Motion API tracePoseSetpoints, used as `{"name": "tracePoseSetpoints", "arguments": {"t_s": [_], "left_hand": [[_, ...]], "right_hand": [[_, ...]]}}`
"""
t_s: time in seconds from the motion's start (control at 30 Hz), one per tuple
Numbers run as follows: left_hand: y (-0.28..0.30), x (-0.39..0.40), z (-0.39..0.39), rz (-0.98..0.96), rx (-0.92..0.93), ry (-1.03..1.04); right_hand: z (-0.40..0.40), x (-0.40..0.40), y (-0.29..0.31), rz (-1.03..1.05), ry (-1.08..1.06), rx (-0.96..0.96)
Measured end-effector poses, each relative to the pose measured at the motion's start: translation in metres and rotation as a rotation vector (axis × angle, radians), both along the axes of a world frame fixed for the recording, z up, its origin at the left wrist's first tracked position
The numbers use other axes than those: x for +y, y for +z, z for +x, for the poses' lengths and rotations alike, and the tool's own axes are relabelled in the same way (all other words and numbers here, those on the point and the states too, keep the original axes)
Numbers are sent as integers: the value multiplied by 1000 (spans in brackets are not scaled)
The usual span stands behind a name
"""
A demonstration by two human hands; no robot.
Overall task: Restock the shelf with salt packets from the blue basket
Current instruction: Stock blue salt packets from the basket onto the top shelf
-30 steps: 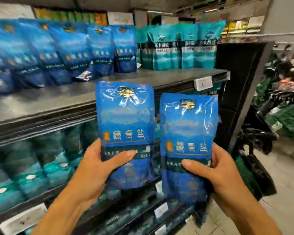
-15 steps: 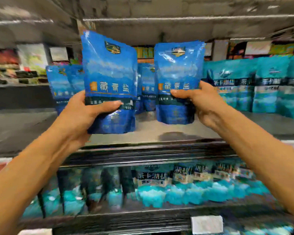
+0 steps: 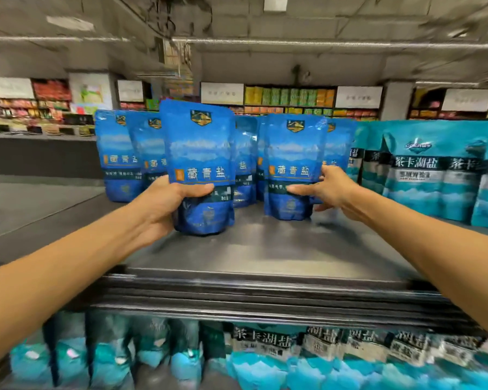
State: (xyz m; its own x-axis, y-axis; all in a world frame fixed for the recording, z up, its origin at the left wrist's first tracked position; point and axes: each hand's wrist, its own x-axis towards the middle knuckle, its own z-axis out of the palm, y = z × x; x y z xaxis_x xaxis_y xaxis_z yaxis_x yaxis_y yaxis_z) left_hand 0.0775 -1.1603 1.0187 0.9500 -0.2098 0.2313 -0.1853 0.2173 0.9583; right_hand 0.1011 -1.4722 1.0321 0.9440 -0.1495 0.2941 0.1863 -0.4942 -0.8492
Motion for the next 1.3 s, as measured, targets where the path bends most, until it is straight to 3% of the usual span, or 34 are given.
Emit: {"name": "tracePoseSetpoints", "arguments": {"t_s": [0.2, 0.47, 0.8, 0.9, 0.97, 1.1, 1.17, 1.3], "left_hand": [[-2, -4, 12, 40, -15, -49], [-4, -3, 19, 11, -50, -104], [-2, -4, 15, -5, -34, -100], [0, -6, 11, 10, -45, -105], [2, -10, 7, 3, -55, -124], [9, -31, -6, -45, -79, -222], [13, -47, -14, -53, -88, -280], [17, -78, -26, -32, -126, -360]], "right_hand": [[35, 12, 2, -46, -134, -3], [53, 19, 6, -41, -137, 45], [31, 34, 1, -13, -254, 174], [6, 40, 6, -156, -271, 177], [-15, 44, 12, -236, -175, 96], [-66, 58, 19, 29, 382, 122], [-80, 67, 15, 63, 445, 99], [-93, 67, 5, 242, 374, -110]]}}
